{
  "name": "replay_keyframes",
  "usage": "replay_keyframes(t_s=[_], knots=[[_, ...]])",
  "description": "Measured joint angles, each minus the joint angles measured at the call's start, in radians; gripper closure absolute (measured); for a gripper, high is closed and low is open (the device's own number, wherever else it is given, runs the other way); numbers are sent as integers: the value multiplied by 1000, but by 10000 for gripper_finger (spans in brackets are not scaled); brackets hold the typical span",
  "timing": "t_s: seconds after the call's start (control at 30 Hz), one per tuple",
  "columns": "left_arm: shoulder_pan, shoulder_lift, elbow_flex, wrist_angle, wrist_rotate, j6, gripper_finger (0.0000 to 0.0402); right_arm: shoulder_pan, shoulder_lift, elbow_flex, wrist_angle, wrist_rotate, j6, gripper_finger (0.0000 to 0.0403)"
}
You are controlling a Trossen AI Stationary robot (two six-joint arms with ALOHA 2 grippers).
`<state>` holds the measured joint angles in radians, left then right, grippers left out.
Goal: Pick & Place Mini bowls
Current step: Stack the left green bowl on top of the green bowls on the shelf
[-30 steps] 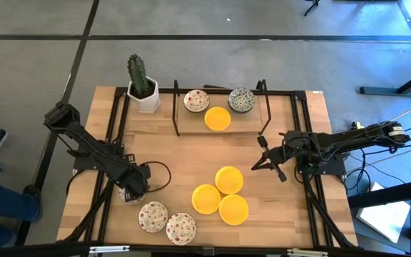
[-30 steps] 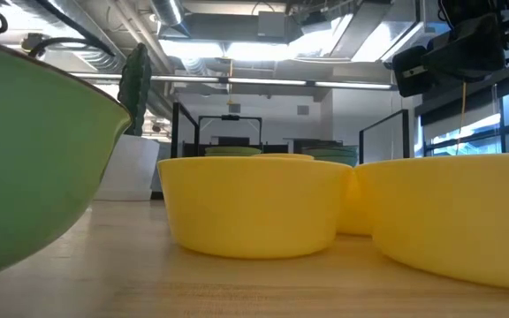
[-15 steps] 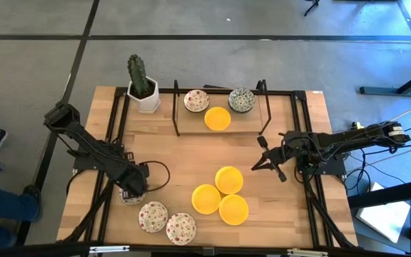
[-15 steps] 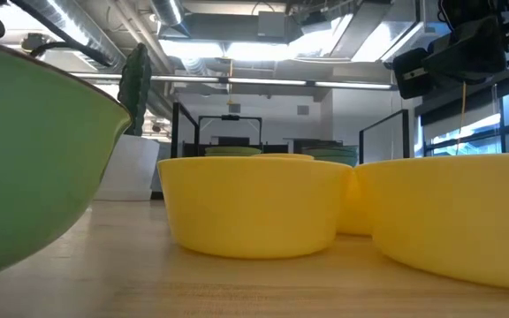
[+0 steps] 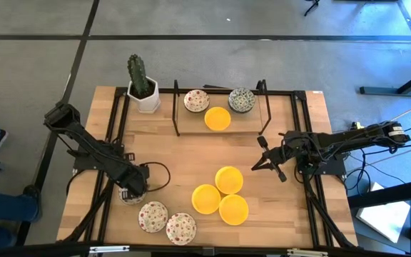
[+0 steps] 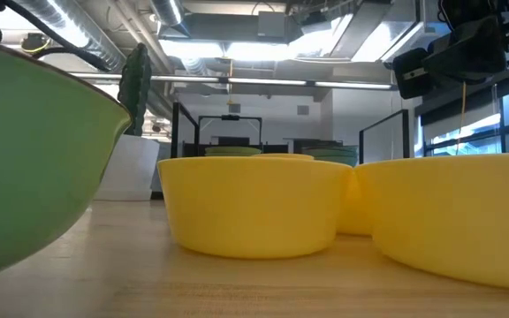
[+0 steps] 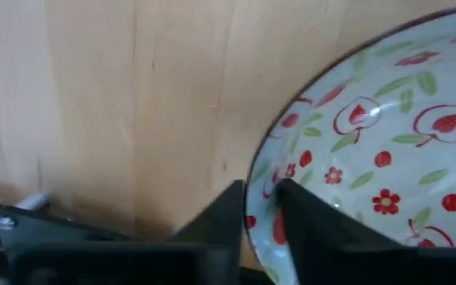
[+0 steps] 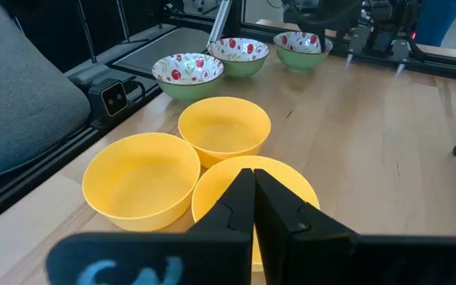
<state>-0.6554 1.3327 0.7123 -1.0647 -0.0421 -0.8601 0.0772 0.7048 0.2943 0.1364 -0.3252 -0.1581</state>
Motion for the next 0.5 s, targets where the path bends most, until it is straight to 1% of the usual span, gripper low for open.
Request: replay_keyframes(t_s=[0.03, 0.07, 0.13, 0.2, 0.33, 0.4, 0.5], knots=[[6, -1, 11, -12, 11, 5, 358, 0, 0, 0, 0, 0, 0, 397], [15, -5, 25, -25, 29, 15, 374, 0, 0, 0, 0, 0, 0, 397], [30, -5, 58, -58, 34, 31, 381, 0, 0, 0, 0, 0, 0, 397], [49, 2, 97, -132, 12, 73, 381, 0, 0, 0, 0, 0, 0, 397], [99, 1, 245, -319, -110, 157, 394, 0, 0, 0, 0, 0, 0, 397], [128, -1, 342, -398, -196, 196, 395, 0, 0, 0, 0, 0, 0, 397], [190, -3, 503, -436, -261, 294, 396, 0, 0, 0, 1, 0, -5, 397]])
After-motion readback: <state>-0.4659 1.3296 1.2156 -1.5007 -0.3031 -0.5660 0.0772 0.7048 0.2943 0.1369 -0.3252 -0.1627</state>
